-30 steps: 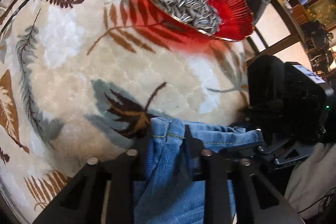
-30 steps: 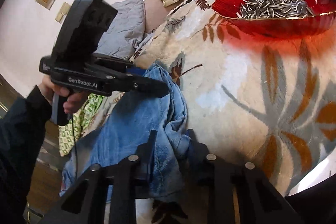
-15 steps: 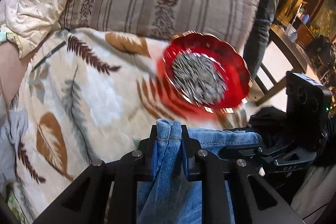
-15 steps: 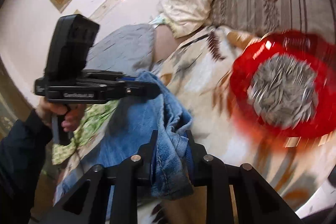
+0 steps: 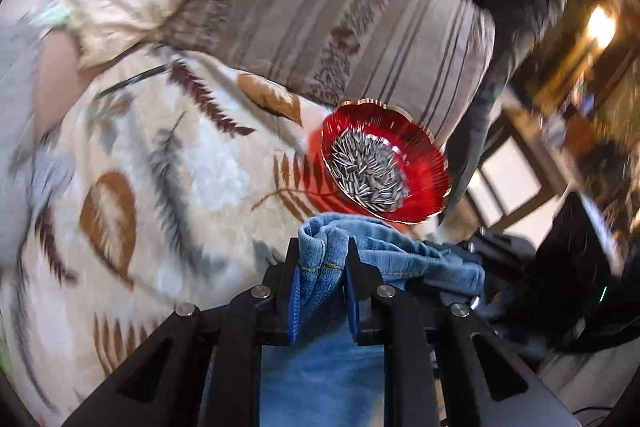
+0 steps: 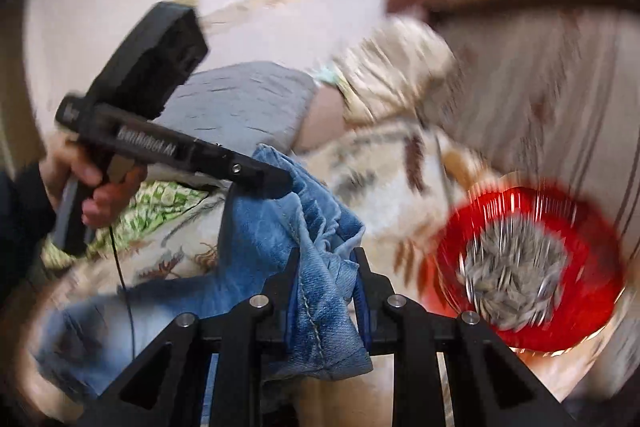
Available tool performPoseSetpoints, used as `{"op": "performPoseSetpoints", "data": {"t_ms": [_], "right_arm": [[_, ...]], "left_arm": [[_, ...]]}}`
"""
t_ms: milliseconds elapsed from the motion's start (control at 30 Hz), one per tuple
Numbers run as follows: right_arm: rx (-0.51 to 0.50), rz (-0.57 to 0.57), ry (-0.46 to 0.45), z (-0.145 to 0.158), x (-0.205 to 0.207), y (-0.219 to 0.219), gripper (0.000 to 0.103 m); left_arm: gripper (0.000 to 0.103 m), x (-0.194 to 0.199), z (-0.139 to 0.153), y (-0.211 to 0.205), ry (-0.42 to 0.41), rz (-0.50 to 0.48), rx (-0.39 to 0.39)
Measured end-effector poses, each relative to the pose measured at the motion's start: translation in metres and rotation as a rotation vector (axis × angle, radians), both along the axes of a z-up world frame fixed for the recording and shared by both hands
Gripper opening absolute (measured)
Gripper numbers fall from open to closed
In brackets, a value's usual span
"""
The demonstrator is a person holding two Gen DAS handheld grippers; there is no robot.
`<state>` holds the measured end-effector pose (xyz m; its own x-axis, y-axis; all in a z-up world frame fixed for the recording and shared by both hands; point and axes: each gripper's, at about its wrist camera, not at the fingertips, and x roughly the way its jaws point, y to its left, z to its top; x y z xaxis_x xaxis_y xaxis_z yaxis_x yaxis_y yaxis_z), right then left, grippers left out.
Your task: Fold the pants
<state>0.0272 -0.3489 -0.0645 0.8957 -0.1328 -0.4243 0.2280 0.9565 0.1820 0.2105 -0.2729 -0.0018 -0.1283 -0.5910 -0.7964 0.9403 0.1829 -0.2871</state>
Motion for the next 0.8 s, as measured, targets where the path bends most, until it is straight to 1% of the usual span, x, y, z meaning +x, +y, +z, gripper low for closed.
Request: {"op": "performPoseSetpoints", "data": {"t_ms": [67,133,233,333,400,433,467,500,533,567,600,633,667,700,733,767,800], "right_arm": [[-0.118,0.015,-0.018,0.008,-0.003,0.037,0.024],[-0.181,0.038,-0.023,0.012,0.003,0.064,0.024],[-0.258,0.126,-0.006,0.004,0.010,0.115,0.024],[-0.286,0.219,0.052,-0.017,0.026,0.155,0.024],[-0.301,0.278,0.121,-0.035,0.039,0.175,0.025],[-0.292,0.298,0.151,-0.043,0.044,0.180,0.027],[-0.277,0.323,0.188,-0.052,0.050,0.185,0.033],[-0.260,0.361,0.249,-0.061,0.057,0.189,0.039],[-0.247,0.384,0.285,-0.065,0.060,0.192,0.058],[-0.233,0.406,0.292,-0.067,0.058,0.193,0.068],[-0.231,0.431,0.274,-0.063,0.051,0.193,0.070],[-0.242,0.446,0.255,-0.057,0.045,0.193,0.072],[-0.255,0.470,0.228,-0.047,0.035,0.192,0.076],[-0.256,0.484,0.211,-0.038,0.028,0.188,0.078],[-0.245,0.503,0.188,-0.027,0.019,0.181,0.081],[-0.229,0.520,0.170,-0.018,0.011,0.175,0.085],[-0.199,0.539,0.145,-0.004,0.001,0.161,0.087]], "left_arm": [[0.019,0.002,0.001,0.028,0.032,0.043,-0.029],[0.020,0.008,-0.007,0.065,0.072,0.099,-0.041],[0.020,0.014,-0.027,0.113,0.085,0.180,-0.019],[0.021,0.026,-0.060,0.150,0.123,0.277,0.014],[0.023,0.035,-0.087,0.167,0.145,0.337,0.054],[0.025,0.038,-0.100,0.175,0.155,0.370,0.079],[0.026,0.041,-0.113,0.182,0.175,0.404,0.113],[0.030,0.043,-0.121,0.189,0.196,0.418,0.136],[0.033,0.042,-0.125,0.195,0.212,0.429,0.143],[0.037,0.038,-0.123,0.200,0.206,0.431,0.131],[0.050,0.033,-0.115,0.206,0.186,0.439,0.117],[0.067,0.029,-0.106,0.213,0.173,0.460,0.101],[0.075,0.026,-0.096,0.220,0.178,0.482,0.075],[0.085,0.021,-0.084,0.228,0.181,0.506,0.051],[0.088,0.015,-0.069,0.238,0.174,0.530,0.023],[0.088,0.006,-0.053,0.247,0.160,0.548,-0.005],[0.089,0.000,-0.043,0.252,0.150,0.557,-0.014]]}}
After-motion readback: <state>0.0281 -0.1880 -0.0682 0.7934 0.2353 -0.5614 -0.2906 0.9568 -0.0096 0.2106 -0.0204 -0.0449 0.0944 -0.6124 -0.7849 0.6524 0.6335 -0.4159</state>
